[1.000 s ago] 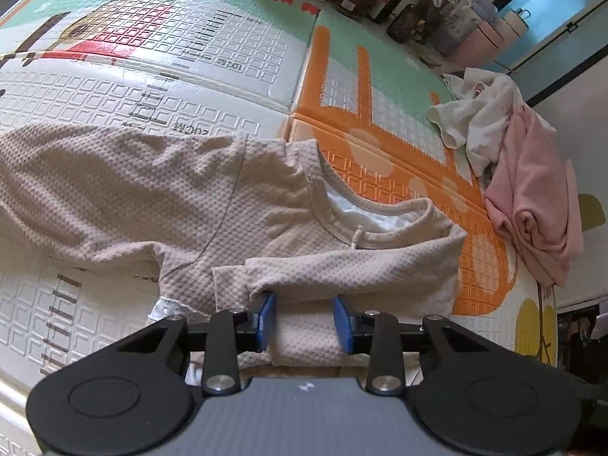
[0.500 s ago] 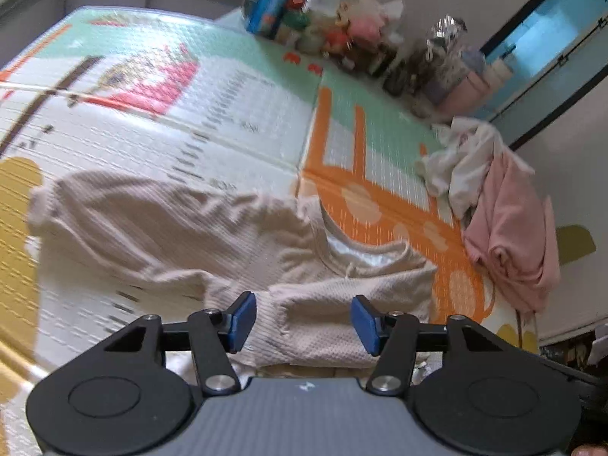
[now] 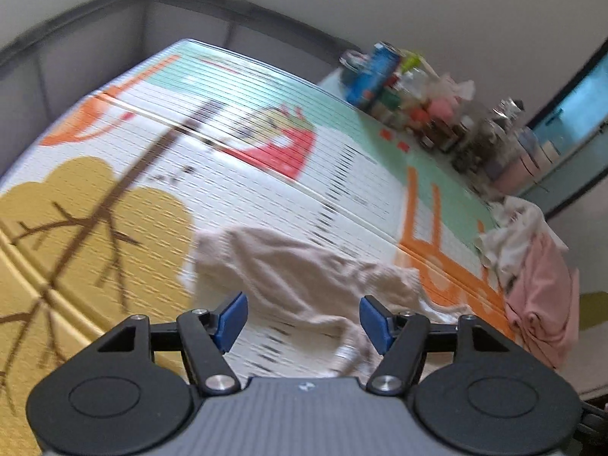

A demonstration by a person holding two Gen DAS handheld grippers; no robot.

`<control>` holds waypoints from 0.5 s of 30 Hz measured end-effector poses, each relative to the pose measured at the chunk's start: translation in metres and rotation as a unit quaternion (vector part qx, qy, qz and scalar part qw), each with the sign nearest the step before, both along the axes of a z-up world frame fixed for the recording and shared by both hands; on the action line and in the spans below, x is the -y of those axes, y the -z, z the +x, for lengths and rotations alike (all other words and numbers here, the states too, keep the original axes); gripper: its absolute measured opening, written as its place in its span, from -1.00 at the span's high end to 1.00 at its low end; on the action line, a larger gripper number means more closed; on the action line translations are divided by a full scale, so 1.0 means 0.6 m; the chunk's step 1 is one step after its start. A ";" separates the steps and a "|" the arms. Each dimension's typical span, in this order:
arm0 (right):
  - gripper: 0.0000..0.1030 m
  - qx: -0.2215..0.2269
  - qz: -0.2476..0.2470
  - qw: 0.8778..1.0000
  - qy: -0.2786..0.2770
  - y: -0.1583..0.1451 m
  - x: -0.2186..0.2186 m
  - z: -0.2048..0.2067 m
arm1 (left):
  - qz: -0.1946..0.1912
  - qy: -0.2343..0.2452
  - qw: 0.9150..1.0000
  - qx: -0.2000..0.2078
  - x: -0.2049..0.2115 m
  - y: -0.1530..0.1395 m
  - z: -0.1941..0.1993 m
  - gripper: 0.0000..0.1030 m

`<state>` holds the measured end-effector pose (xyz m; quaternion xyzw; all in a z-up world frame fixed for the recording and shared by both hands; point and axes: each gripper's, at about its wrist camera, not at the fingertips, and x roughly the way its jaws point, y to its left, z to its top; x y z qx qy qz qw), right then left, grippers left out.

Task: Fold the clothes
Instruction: 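Move the left gripper to the beige top's other sleeve and pinch it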

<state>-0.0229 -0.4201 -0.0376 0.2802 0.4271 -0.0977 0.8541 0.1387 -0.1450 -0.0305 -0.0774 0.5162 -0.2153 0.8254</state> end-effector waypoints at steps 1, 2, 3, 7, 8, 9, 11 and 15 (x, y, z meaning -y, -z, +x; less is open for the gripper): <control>0.72 0.000 0.002 1.000 -0.004 0.000 -0.009 0.007 | 0.003 -0.005 1.000 0.000 -0.010 0.001 0.007 -0.34; 0.72 0.000 0.004 1.000 -0.008 0.000 -0.019 0.014 | 0.006 -0.009 1.000 -0.001 -0.018 0.003 0.014 -0.34; 0.72 -0.001 0.004 1.000 -0.011 0.001 -0.028 0.020 | 0.008 -0.012 1.000 -0.003 -0.025 0.005 0.020 -0.35; 0.72 -0.011 0.005 1.000 -0.021 0.014 -0.060 0.042 | 0.010 -0.016 1.000 -0.014 -0.045 0.026 0.048 -0.35; 0.72 -0.014 0.006 1.000 -0.022 0.020 -0.065 0.046 | 0.007 -0.016 1.000 -0.018 -0.048 0.034 0.054 -0.35; 0.72 -0.018 0.007 1.000 -0.023 0.026 -0.071 0.051 | 0.004 -0.015 1.000 -0.021 -0.051 0.041 0.060 -0.35; 0.72 -0.025 0.008 0.999 -0.026 0.037 -0.079 0.058 | -0.003 -0.018 0.999 -0.030 -0.054 0.057 0.073 -0.35; 0.72 -0.031 0.009 0.999 -0.028 0.056 -0.092 0.070 | -0.025 -0.019 0.998 -0.046 -0.057 0.090 0.096 -0.35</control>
